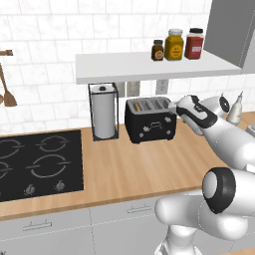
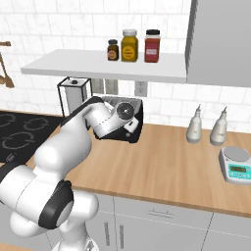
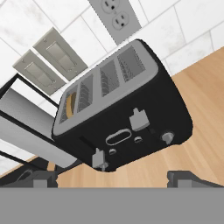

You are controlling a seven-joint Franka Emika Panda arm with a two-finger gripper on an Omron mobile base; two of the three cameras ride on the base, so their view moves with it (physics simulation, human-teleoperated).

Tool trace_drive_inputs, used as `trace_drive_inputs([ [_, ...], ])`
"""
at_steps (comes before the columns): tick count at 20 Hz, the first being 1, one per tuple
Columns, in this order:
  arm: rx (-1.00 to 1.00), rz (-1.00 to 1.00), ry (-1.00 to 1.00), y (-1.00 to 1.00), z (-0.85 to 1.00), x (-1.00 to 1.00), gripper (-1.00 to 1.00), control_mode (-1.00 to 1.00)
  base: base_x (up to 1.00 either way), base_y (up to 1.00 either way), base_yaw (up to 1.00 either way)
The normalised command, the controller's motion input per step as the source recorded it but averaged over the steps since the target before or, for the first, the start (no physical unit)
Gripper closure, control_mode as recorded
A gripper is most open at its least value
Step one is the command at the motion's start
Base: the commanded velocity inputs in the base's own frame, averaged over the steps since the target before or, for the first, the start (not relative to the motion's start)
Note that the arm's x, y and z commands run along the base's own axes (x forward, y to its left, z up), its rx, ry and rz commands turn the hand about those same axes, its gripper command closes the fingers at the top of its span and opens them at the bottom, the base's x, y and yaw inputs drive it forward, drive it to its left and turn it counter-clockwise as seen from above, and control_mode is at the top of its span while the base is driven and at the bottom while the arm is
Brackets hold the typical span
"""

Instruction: Start the toaster. Once the lever pops up, take the bread to the plate on the dining counter.

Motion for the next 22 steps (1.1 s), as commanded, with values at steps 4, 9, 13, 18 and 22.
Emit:
trace_drive_inputs([
  [4,0.0,0.0,0.0,0.0,0.0,0.0,-1.0,-1.0,0.0,0.0,0.0],
  [9,0.0,0.0,0.0,0.0,0.0,0.0,-1.0,-1.0,0.0,0.0,0.0],
  [13,0.0,0.0,0.0,0.0,0.0,0.0,-1.0,-1.0,0.0,0.0,0.0],
  [18,0.0,0.0,0.0,0.0,0.0,0.0,-1.0,-1.0,0.0,0.0,0.0],
  [22,0.0,0.0,0.0,0.0,0.0,0.0,-1.0,-1.0,0.0,0.0,0.0],
])
